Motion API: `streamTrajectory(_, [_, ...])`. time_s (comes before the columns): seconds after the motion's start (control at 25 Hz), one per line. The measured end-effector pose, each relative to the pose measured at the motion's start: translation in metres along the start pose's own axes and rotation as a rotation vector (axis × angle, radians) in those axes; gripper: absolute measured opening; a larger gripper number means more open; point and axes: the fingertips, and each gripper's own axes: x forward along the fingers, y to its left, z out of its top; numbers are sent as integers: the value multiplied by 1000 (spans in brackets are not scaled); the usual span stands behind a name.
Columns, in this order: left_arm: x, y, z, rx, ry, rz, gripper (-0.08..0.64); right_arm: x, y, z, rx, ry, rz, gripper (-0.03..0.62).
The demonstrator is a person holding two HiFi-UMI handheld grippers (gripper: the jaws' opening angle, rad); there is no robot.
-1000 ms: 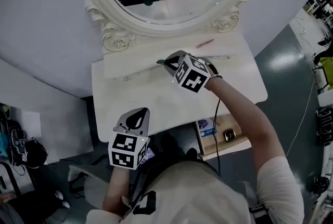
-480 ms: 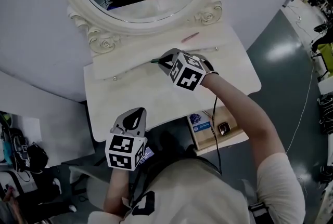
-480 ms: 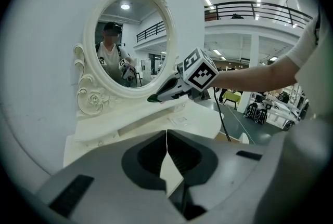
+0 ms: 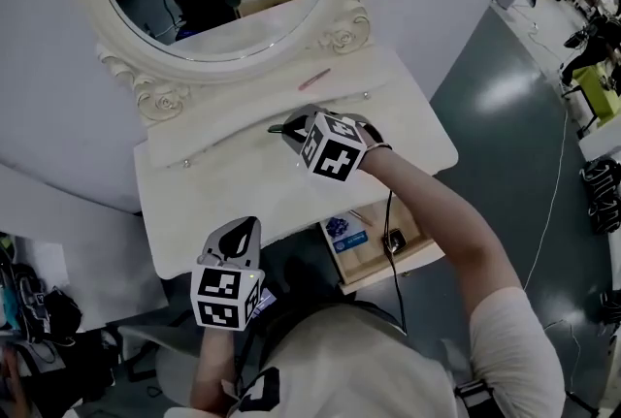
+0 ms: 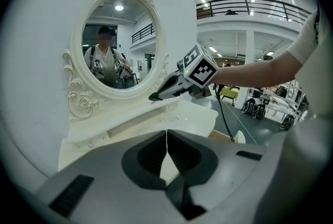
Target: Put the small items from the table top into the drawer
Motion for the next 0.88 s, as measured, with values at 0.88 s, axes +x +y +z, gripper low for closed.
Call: streamTrajectory(0.88, [10,-80,-4,27,-3,38,57,-98,33,-47,-24,-11,-6,40])
